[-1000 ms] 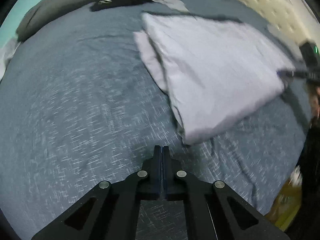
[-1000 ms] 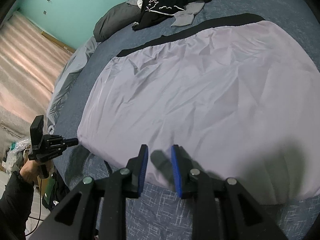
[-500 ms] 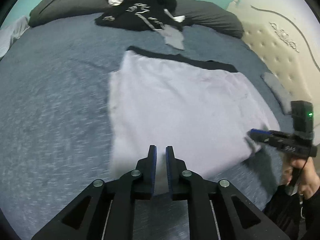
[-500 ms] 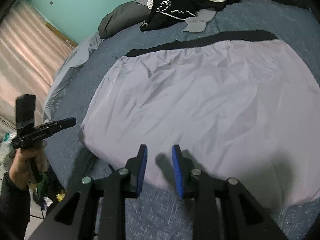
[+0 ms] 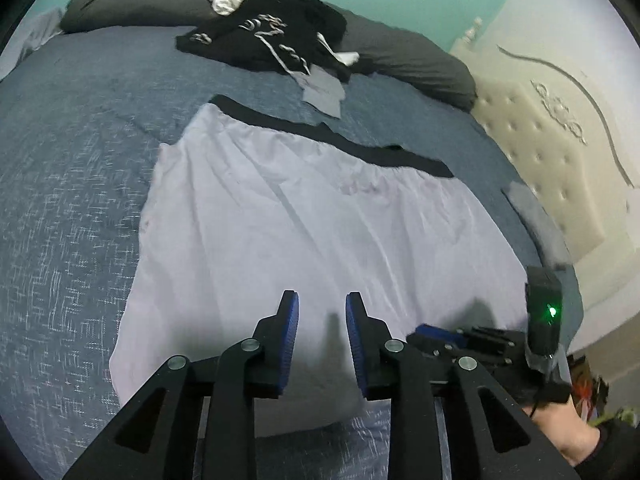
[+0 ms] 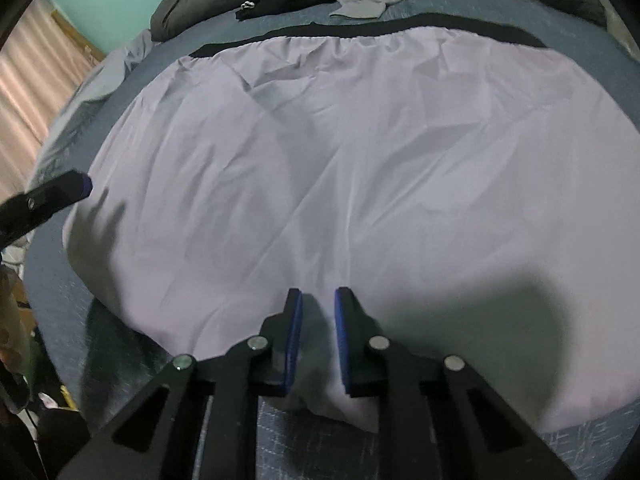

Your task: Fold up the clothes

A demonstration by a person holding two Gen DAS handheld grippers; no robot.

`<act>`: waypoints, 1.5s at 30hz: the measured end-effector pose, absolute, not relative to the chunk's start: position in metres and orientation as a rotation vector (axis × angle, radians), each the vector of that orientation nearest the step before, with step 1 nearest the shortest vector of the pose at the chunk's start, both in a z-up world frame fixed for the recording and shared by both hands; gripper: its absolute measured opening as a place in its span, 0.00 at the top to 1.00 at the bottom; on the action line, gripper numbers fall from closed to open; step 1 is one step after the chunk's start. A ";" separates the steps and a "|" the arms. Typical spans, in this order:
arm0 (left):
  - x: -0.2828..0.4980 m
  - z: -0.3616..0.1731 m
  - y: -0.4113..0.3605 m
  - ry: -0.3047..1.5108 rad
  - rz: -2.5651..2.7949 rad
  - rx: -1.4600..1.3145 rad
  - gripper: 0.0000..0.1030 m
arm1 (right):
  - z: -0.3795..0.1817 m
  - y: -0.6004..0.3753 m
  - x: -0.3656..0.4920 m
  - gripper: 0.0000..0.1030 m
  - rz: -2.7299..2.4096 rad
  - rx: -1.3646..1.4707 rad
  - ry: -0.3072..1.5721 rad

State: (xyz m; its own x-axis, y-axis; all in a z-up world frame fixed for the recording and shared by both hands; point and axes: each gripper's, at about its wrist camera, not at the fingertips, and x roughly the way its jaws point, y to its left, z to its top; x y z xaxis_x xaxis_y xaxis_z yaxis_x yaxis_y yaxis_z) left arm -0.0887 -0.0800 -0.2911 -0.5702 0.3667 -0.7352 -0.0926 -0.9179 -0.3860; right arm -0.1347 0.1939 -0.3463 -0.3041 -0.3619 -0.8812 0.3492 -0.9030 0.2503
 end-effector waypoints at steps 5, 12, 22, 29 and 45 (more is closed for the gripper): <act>-0.086 -0.291 -0.086 -0.436 2.551 -1.258 0.71 | -0.326 0.206 -0.140 0.86 -2.233 1.497 -0.133; -0.085 -0.292 -0.092 -0.499 2.533 -1.245 0.62 | -0.316 0.209 -0.127 0.86 -2.260 1.507 -0.119; -0.084 -0.289 -0.095 -0.439 2.557 -1.249 0.60 | -0.328 0.197 -0.136 0.86 -2.256 1.571 -0.028; -0.084 -0.284 -0.109 -0.466 2.592 -1.242 0.57 | -0.310 0.180 -0.167 0.86 -2.278 1.544 -0.038; -0.087 -0.284 -0.128 -0.513 2.598 -1.233 0.56 | -0.307 0.160 -0.210 0.86 -2.337 1.547 -0.015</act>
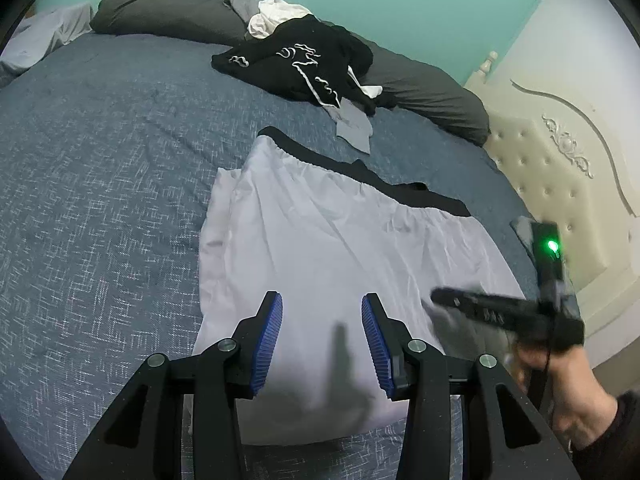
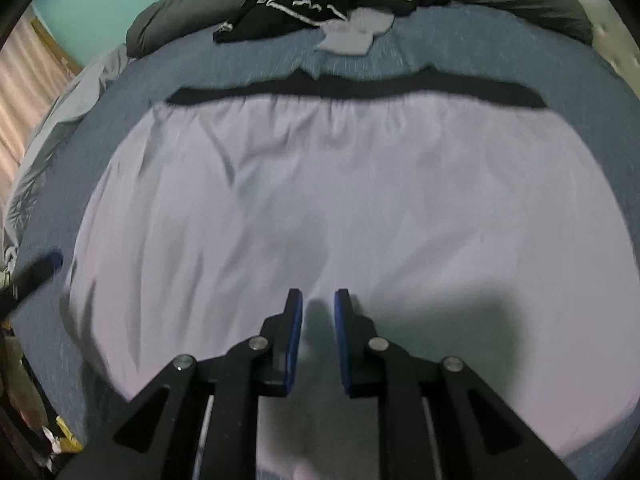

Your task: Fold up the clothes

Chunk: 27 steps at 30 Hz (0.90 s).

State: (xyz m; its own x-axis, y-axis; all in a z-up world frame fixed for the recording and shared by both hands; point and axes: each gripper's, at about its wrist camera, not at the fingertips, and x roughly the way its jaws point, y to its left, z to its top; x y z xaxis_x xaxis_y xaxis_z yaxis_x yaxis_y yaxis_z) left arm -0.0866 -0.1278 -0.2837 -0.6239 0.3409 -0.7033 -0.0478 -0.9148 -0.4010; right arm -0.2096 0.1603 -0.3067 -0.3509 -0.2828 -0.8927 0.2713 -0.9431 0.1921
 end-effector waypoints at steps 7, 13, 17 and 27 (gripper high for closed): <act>-0.088 -0.285 -0.128 -0.511 2.591 -1.238 0.56 | -0.338 0.156 -0.239 0.86 -2.287 1.680 0.019; -0.087 -0.285 -0.127 -0.503 2.586 -1.235 0.55 | -0.312 0.149 -0.256 0.86 -2.349 1.612 0.022; -0.088 -0.287 -0.126 -0.501 2.580 -1.243 0.55 | -0.310 0.144 -0.277 0.86 -2.351 1.629 0.058; -0.088 -0.290 -0.127 -0.493 2.576 -1.250 0.55 | -0.299 0.146 -0.299 0.86 -2.349 1.588 0.029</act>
State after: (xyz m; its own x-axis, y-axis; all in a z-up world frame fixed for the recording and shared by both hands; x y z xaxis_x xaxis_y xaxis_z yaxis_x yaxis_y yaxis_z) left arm -0.0883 -0.1272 -0.2900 -0.6072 0.3512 -0.7127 -0.0634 -0.9156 -0.3971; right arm -0.2995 0.1456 -0.2992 -0.3410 -0.2382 -0.9094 0.2605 -0.9534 0.1521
